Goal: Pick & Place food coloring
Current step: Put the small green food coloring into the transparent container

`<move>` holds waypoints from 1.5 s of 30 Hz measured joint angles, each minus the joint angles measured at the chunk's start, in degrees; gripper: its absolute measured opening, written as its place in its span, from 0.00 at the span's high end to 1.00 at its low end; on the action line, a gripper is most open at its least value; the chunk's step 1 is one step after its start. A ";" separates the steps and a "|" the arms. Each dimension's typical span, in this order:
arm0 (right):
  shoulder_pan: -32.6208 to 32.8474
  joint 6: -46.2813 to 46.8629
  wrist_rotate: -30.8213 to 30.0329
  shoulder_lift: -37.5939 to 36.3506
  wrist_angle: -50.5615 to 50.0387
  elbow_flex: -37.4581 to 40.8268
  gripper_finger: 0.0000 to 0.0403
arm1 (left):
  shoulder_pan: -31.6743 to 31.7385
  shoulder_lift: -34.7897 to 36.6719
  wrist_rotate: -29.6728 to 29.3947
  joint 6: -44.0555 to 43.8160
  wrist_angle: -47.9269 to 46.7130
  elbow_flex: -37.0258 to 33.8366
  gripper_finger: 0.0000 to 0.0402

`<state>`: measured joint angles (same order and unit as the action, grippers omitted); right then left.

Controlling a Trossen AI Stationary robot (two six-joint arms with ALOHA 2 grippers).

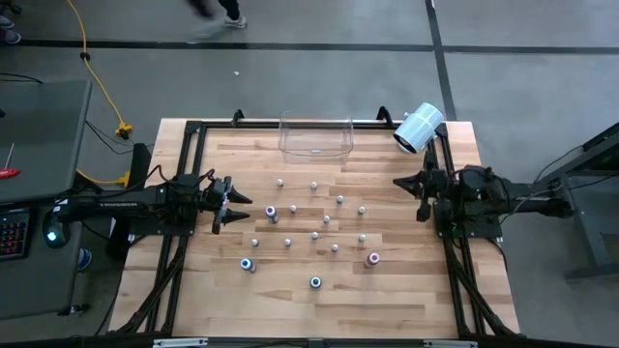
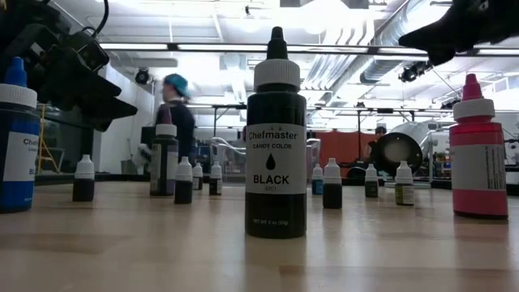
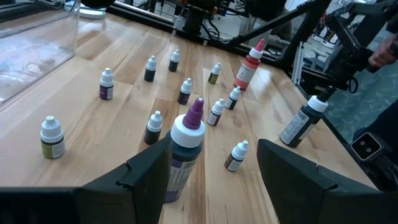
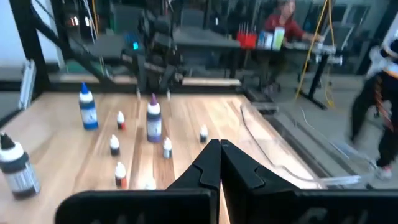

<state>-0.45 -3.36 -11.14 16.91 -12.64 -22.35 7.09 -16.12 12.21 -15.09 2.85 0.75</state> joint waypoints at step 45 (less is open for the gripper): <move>-3.79 7.81 17.93 56.60 -43.93 -44.53 0.92 | 0.01 0.02 0.26 0.00 0.02 0.00 0.42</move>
<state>-4.24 4.46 6.78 73.51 -56.57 -66.88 7.10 -16.10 12.47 -15.09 2.87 0.75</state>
